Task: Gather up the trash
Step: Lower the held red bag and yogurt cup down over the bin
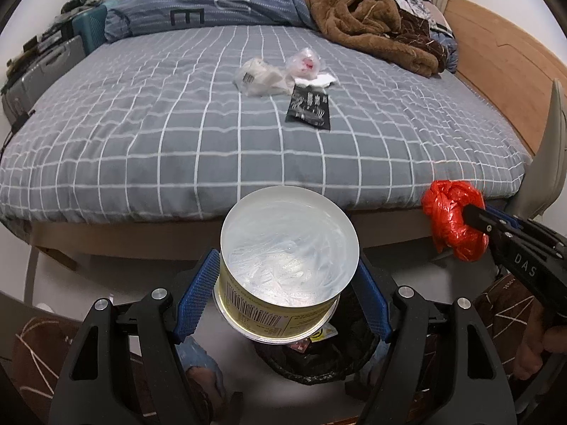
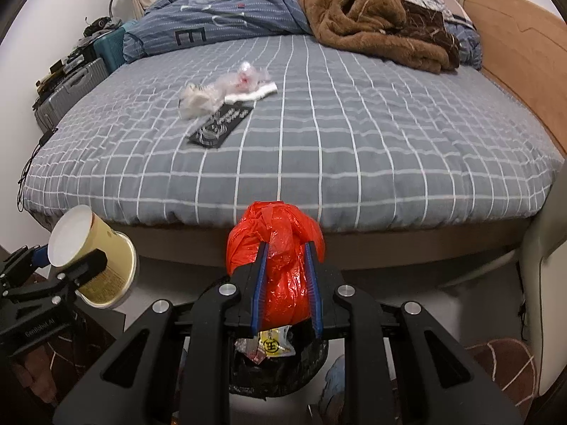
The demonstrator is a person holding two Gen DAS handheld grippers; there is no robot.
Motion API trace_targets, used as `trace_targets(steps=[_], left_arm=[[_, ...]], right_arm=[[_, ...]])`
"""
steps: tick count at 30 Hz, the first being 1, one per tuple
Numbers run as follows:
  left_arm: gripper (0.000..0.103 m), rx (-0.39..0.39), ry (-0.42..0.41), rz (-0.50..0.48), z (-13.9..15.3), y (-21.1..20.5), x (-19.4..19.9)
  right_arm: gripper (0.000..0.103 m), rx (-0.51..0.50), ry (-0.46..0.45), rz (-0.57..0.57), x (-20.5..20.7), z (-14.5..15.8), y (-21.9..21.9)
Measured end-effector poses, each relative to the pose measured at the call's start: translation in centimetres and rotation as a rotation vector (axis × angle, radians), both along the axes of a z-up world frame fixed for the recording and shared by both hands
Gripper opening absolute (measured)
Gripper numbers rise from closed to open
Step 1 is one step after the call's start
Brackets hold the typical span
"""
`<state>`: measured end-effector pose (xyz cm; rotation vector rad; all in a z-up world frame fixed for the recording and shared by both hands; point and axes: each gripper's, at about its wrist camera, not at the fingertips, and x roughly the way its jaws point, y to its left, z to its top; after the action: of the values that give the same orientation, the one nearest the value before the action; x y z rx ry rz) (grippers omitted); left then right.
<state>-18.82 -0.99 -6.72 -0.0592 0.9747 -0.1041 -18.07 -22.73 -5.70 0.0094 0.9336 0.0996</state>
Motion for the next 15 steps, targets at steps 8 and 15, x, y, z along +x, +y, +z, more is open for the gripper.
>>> trace_targets(steps=[8, 15], left_arm=[[0.072, -0.003, 0.064, 0.017, -2.9, 0.5, -0.9], [0.072, -0.003, 0.114, 0.038, -5.6, 0.8, -0.8]], right_arm=[[0.02, 0.008, 0.059, 0.003, -1.0, -2.5, 0.1], [0.02, 0.009, 0.115, 0.018, -1.0, -4.9, 0.9]])
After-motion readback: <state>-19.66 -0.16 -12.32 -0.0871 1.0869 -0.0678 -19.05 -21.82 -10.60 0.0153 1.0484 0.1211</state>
